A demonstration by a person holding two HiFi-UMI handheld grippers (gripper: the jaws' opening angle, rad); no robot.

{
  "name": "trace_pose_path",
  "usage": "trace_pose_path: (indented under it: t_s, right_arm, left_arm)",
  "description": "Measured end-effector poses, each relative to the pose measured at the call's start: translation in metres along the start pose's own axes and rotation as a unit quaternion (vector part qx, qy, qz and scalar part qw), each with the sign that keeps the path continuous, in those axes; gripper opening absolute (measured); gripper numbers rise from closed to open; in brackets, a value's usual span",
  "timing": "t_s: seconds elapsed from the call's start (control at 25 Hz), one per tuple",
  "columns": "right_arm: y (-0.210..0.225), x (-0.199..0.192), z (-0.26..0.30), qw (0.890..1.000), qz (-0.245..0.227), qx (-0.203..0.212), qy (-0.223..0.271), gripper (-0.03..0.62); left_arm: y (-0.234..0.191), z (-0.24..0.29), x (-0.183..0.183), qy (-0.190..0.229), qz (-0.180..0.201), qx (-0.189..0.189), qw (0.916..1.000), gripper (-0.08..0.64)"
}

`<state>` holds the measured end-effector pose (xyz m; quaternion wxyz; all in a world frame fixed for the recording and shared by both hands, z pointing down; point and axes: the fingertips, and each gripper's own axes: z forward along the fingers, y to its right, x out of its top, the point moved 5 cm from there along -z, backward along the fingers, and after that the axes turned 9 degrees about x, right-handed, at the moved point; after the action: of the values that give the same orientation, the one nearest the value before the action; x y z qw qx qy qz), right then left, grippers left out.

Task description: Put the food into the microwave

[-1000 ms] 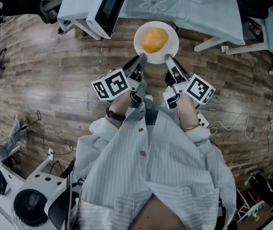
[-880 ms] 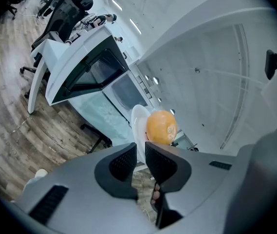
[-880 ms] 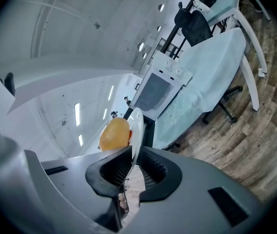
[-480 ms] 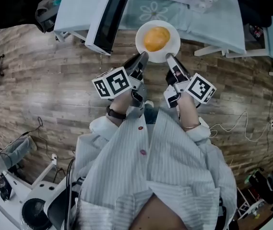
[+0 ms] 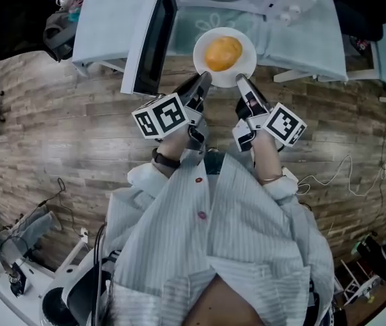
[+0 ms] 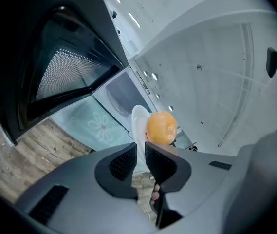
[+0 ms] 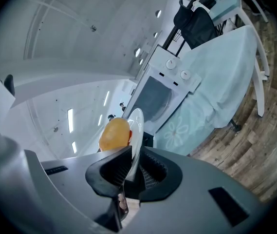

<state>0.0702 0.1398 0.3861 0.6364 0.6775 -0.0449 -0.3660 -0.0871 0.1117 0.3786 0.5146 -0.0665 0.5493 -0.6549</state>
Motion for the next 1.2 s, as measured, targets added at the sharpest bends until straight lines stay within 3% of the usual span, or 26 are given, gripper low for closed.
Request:
trace_pose_path:
  t_s: [0.6, 1.2]
  right_arm:
    - [0.016, 0.013, 0.030, 0.999, 0.006, -0.022, 0.034, 0.058]
    - [0.046, 0.068, 0.080, 1.000, 0.014, -0.011, -0.005, 0.058]
  left_arm:
    - [-0.014, 0.029, 0.023, -0.011, 0.014, 0.002, 0.9998, 0.058]
    - [-0.013, 0.089, 0.058, 0.015, -0.014, 0.023, 0.9995, 0.057]
